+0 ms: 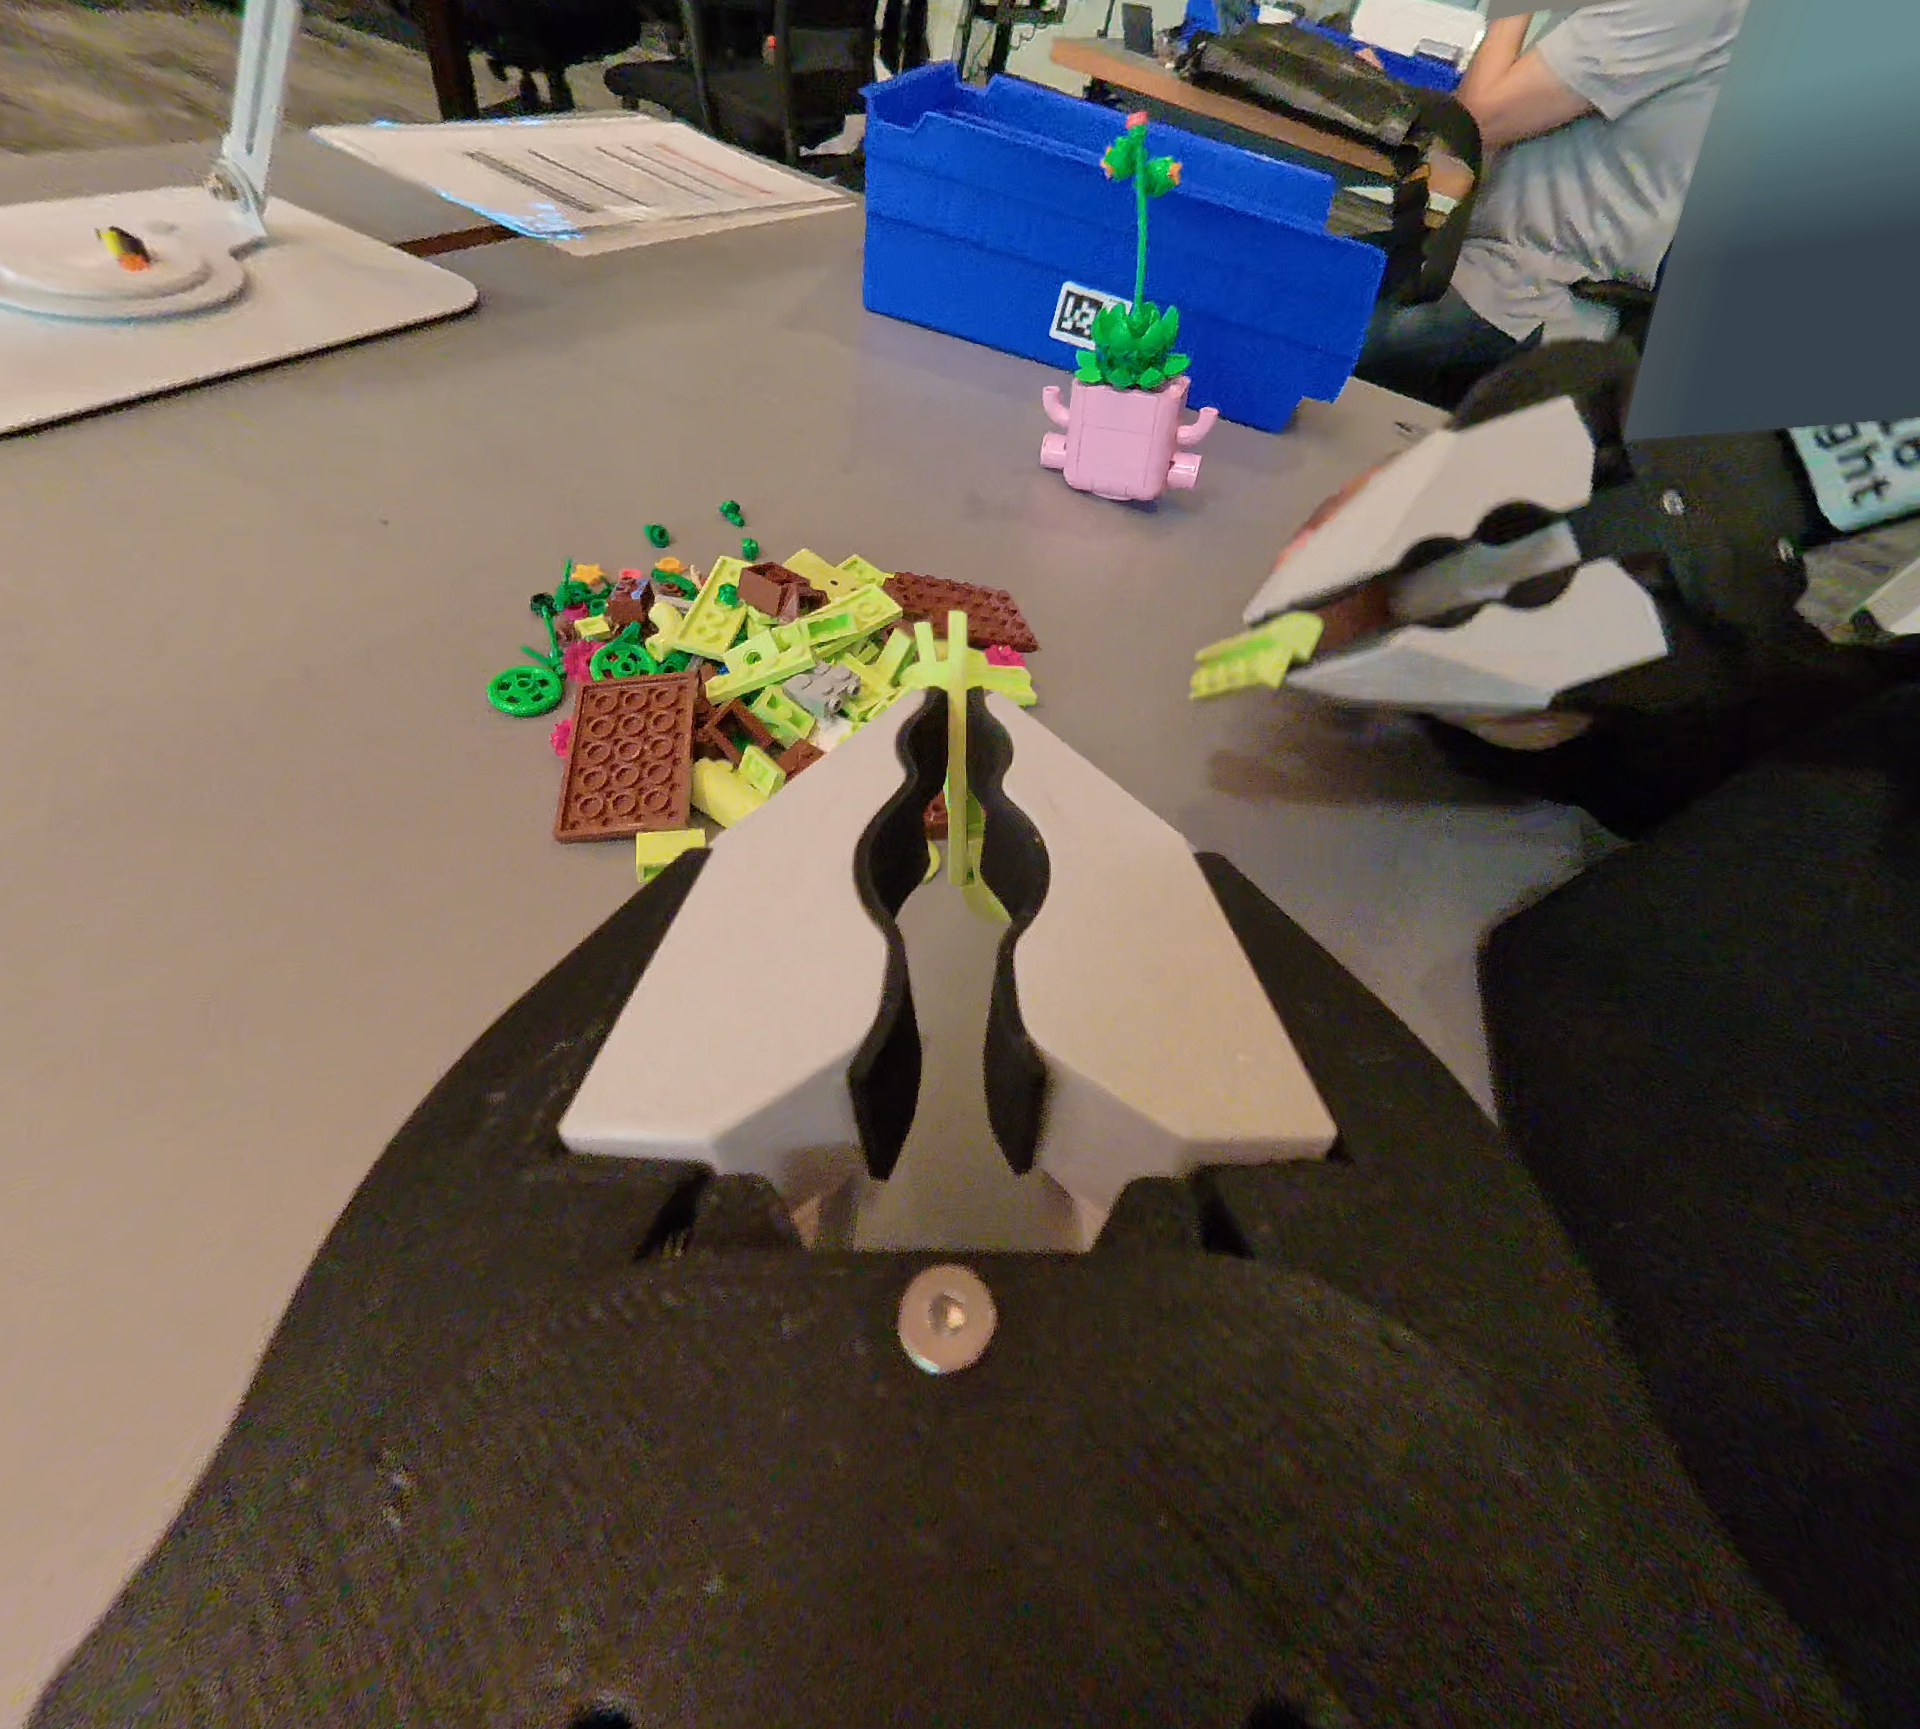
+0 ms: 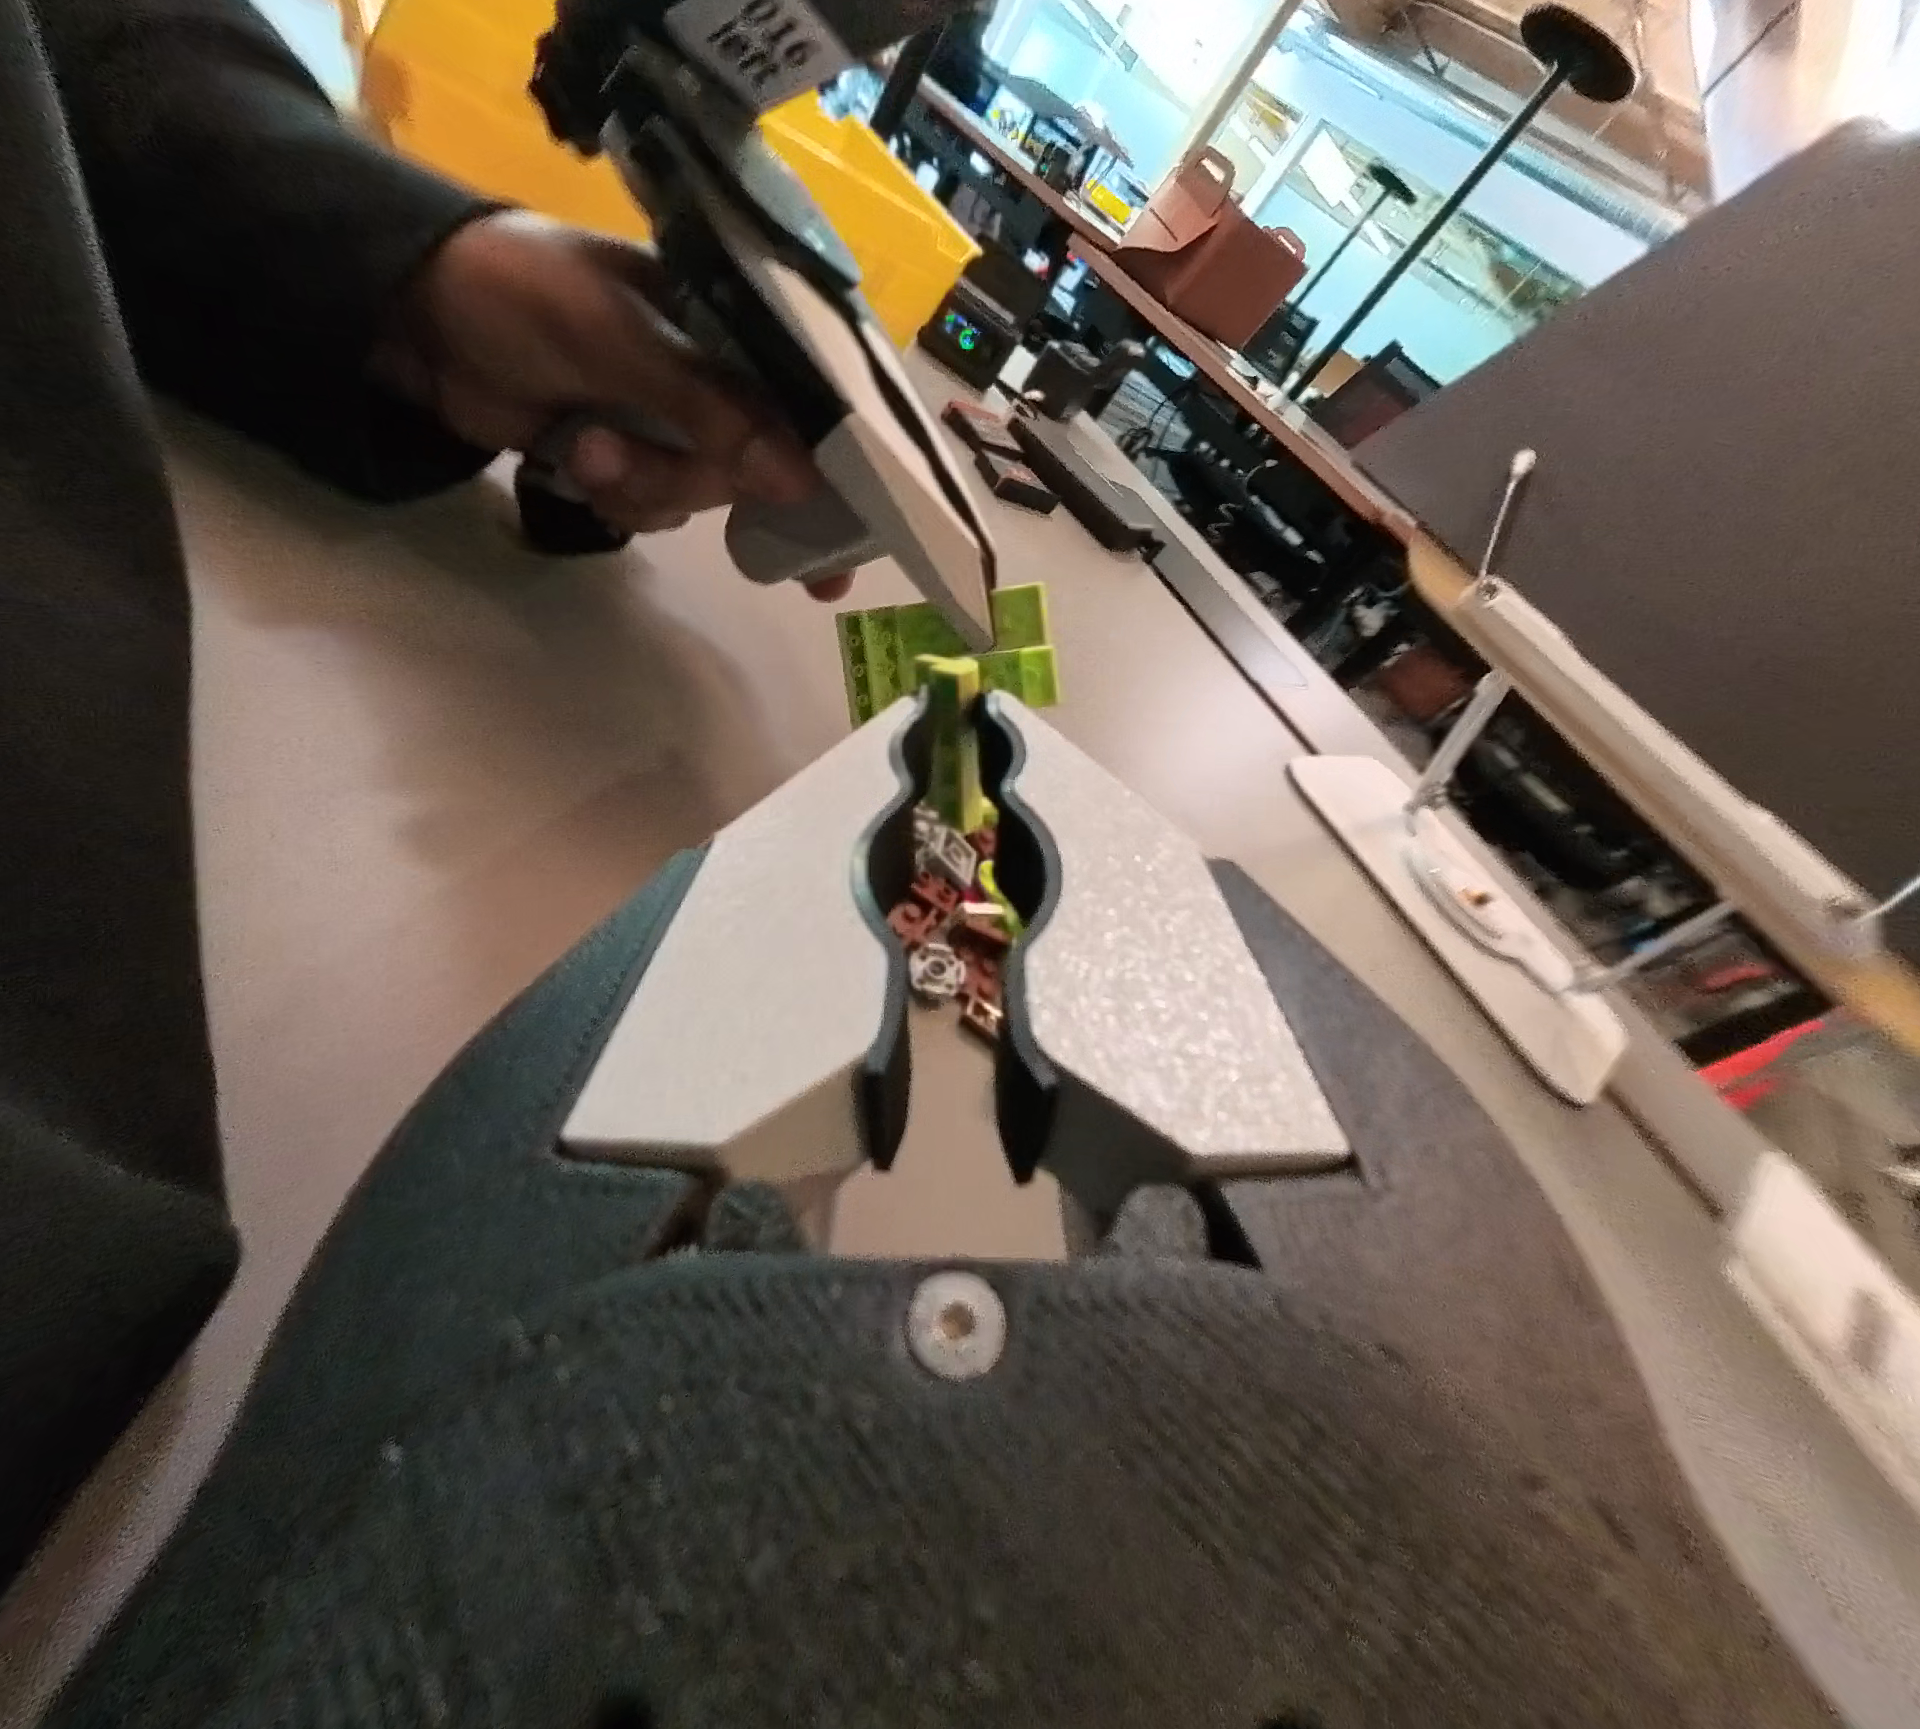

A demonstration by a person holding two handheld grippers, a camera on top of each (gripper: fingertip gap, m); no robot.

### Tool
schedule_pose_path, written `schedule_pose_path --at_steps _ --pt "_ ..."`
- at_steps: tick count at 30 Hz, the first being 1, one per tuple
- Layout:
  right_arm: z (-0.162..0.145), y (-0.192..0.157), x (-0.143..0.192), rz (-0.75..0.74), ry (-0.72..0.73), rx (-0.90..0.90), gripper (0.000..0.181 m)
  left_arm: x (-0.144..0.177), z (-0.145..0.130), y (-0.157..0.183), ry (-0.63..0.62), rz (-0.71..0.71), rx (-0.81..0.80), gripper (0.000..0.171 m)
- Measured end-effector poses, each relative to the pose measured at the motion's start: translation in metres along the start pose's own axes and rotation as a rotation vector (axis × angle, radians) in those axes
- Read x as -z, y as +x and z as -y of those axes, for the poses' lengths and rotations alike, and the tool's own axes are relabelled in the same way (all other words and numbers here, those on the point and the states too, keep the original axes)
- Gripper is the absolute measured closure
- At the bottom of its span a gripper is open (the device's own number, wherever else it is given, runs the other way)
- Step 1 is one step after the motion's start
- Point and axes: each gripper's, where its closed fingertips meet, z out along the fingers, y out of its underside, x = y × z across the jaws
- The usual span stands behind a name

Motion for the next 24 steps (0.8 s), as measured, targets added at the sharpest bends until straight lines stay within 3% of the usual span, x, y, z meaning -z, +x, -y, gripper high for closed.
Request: schedule_pose_path --at_steps 9,16,24 --pt "-0.023 0.042 0.0 -0.027 0.013 -0.499 0.175 -0.001 0.003 0.003 0.043 -0.15 0.2 0.171" --pt "-0.064 0.041 -0.025 0.009 -0.246 -0.654 0.175 -0.002 0.003 0.005 0.036 -0.175 0.222 0.171" --pt "-0.056 0.058 -0.017 0.085 -0.086 -0.918 0.175 -0.002 0.003 0.004 0.037 -0.183 0.232 0.171"
